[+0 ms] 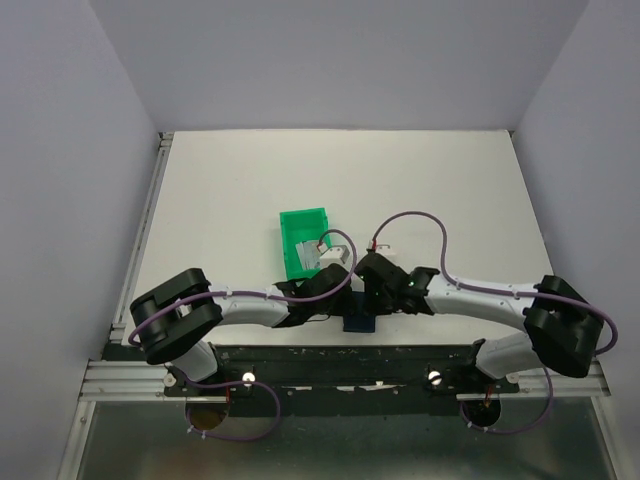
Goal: Put the credit cards into the card holder
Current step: Reset both arms
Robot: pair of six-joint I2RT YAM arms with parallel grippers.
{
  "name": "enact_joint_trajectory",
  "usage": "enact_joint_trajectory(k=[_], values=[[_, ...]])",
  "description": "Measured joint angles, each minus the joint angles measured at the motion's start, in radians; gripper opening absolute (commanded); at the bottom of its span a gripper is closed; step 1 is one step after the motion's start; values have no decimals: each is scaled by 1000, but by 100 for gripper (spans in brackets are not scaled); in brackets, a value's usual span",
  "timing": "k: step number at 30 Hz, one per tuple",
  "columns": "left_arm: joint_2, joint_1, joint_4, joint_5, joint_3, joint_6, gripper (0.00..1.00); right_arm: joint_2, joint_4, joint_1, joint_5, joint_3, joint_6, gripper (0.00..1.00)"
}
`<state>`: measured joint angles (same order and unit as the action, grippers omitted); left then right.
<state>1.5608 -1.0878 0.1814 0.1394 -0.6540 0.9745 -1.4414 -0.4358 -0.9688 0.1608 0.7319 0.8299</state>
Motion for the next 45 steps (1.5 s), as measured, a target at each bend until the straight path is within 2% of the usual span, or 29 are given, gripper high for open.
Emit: enact_joint_trajectory(k=[5,8,13,15,19,22,24,25,26,27,28,29,36,40,45], values=[[-16,-1,-10,2,6,3,0,138,149,-8,3,-125,0,31],[-52,-6,-60,2,8,2,0,181,169,-17,-2,-140,-19,36],[-190,-12,-180,33,-18,-16,0,303,180,-20,14,-136,-27,40],[-256,-12,-229,56,-44,-25,4,367,174,-20,34,-136,-26,45],[-414,-12,-324,117,-58,-31,29,515,113,-20,76,-136,-22,58],[-531,-12,-407,161,-50,-19,49,616,29,-20,100,-136,-13,77],[-613,-12,-474,185,-32,-3,60,665,-18,-20,107,-136,-8,82],[-637,-12,-499,193,-24,2,72,688,-44,-20,111,-136,-6,84],[-681,-12,-553,206,-11,17,78,707,-68,-20,113,-135,-5,86],[-708,-12,-582,213,-5,22,84,723,-95,-21,116,-133,-1,90],[-732,-12,-615,219,1,33,91,735,-121,-20,119,-129,2,99],[-760,-12,-657,227,5,45,98,742,-151,-21,124,-121,7,100],[-899,-12,-874,272,10,122,99,708,-359,-20,196,19,45,100],[-898,-12,-966,293,-7,150,99,686,-405,-20,224,51,60,100],[-873,-12,-996,300,-42,143,99,680,-409,-21,237,51,58,100]])
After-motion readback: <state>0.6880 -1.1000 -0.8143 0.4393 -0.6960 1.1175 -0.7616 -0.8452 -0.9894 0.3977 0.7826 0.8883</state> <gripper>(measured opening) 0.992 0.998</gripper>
